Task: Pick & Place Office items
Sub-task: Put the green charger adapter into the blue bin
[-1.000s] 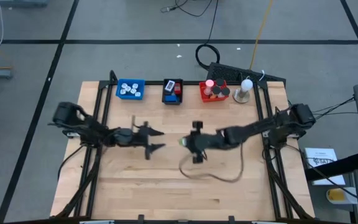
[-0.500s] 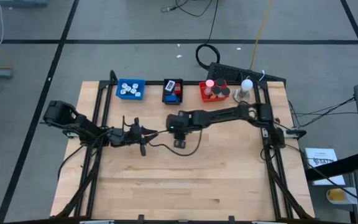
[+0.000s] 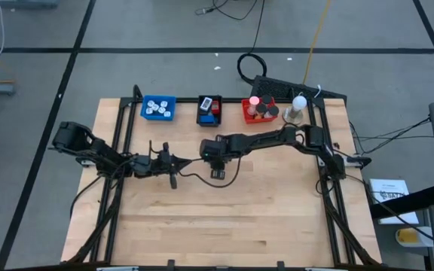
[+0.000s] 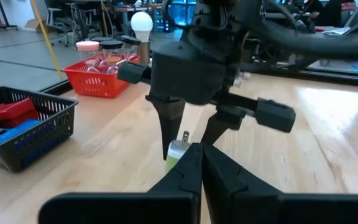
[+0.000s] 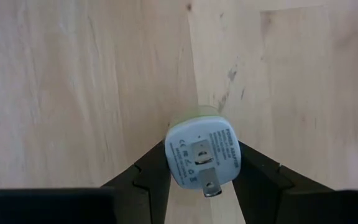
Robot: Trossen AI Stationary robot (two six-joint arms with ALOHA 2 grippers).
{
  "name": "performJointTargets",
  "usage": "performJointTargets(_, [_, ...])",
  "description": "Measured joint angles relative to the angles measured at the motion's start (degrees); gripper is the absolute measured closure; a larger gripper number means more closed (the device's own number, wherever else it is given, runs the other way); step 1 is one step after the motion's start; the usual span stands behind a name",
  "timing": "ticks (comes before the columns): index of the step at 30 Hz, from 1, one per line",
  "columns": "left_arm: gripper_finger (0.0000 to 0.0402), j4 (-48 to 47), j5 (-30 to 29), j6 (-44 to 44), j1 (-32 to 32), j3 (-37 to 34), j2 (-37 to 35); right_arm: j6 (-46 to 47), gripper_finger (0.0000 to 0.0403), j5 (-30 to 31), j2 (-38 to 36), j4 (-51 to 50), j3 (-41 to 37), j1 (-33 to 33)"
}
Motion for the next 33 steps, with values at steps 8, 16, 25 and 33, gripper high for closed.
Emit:
performJointTargets(8, [0.0387, -1.1, 0.0, -0.4, 0.0, 0.0, 0.0, 0.2, 0.0267, -0.1, 1.0, -0.7, 0.0, -0.2])
performJointTargets(16, [0.0381, -1.5, 0.2, -0.8, 0.0, 0.0, 0.0, 0.3, 0.0254, -1.3, 0.9, 0.6, 0.0, -0.3])
performJointTargets(25, [0.0380, -2.8, 2.2, -1.7, 0.0, 0.0, 0.0, -0.8, 0.0174, 2.0, -0.9, 1.1, -0.1, 1.1])
performJointTargets(33, [0.0380, -2.8, 2.2, -3.6, 0.0, 0.1, 0.0, -3.9, 0.0197, 4.8, -10.5, 0.4, -3.6, 3.9])
